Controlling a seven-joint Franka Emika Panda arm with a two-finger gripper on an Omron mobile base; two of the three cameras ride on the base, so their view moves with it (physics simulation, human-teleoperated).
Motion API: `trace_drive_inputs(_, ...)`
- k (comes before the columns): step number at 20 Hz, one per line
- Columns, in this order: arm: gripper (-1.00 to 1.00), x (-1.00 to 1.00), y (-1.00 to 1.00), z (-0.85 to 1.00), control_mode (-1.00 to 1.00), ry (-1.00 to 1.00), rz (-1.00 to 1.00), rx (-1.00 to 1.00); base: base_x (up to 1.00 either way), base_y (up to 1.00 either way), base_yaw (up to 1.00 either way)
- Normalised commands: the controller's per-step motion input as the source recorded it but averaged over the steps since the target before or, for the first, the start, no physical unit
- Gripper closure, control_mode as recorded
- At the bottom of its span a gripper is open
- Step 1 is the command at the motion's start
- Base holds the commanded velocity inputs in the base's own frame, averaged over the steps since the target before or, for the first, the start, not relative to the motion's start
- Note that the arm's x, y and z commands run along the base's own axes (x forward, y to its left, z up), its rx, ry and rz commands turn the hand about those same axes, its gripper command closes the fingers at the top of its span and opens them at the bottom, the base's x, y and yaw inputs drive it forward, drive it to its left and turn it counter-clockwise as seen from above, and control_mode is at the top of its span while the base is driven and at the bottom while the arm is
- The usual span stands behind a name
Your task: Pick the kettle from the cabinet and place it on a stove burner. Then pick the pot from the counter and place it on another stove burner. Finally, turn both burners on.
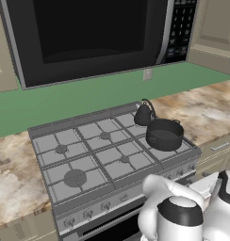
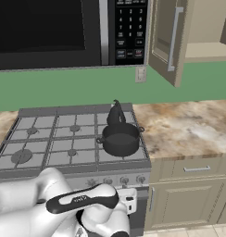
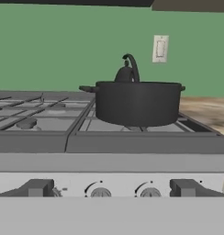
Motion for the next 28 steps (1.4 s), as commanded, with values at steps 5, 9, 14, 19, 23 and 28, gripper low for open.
trace_drive_inputs(5, -1.00, 0.12, 0.00, -0.01, -1.00, 0.00, -0.01, 0.00, 0.00, 0.00, 0.00)
trace_drive_inputs(9, -1.00, 0.12, 0.00, 0.00, -1.00, 0.00, 0.00, 0.00, 0.00, 0.00, 0.00)
trace_drive_inputs(14, -1.00, 0.05, 0.00, -0.03, -1.00, 0.00, 0.00, 0.00, 0.00, 0.00, 0.00)
trace_drive_inputs(19, -1.00, 0.03, 0.05, -0.04, -1.00, 0.00, -0.02, 0.00, 0.00, 0.00, 0.00)
trace_drive_inputs(23, -1.00, 0.03, 0.16, 0.00, -1.00, 0.00, -0.03, 0.00, 0.00, 0.00, 0.00)
trace_drive_inputs(28, -1.00, 0.07, 0.19, -0.01, -1.00, 0.00, -0.05, 0.00, 0.00, 0.00, 0.00)
